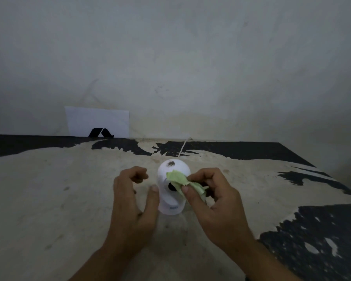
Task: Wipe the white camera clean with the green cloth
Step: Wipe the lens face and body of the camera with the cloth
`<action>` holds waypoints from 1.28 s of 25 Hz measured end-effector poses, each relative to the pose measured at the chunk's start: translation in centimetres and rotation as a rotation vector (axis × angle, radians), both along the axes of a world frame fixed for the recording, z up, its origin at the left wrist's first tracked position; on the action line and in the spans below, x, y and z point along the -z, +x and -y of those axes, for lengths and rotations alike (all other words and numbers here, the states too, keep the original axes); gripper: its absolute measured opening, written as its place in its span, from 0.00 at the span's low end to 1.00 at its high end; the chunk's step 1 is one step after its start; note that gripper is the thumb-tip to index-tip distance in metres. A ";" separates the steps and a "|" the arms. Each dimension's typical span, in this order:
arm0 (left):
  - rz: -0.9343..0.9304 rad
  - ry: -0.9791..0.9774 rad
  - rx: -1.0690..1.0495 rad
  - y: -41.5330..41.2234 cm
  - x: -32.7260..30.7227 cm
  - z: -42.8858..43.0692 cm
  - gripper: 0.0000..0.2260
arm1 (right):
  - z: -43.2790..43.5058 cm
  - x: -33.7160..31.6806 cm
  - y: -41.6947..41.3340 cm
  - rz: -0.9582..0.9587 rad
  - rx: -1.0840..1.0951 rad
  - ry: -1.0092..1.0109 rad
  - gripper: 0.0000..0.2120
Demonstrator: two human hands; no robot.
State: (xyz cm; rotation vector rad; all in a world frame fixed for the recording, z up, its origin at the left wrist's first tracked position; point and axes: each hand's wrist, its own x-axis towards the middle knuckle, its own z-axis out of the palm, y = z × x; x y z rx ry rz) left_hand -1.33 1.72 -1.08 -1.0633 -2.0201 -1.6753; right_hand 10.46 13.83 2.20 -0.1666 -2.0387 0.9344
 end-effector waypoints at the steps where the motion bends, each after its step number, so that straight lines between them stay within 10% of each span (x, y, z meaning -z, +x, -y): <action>1: 0.003 0.079 0.016 0.5 -0.6 0.3 0.11 | 0.3 0.0 -0.2 -0.016 0.010 -0.016 0.06; 14: 0.178 0.120 0.359 1.8 -2.5 0.4 0.09 | 1.3 0.1 -1.9 -0.080 -0.136 -0.102 0.12; 32: -0.101 0.006 0.105 -0.7 -4.8 -0.6 0.09 | -1.0 2.8 -2.7 0.168 -0.078 -0.175 0.24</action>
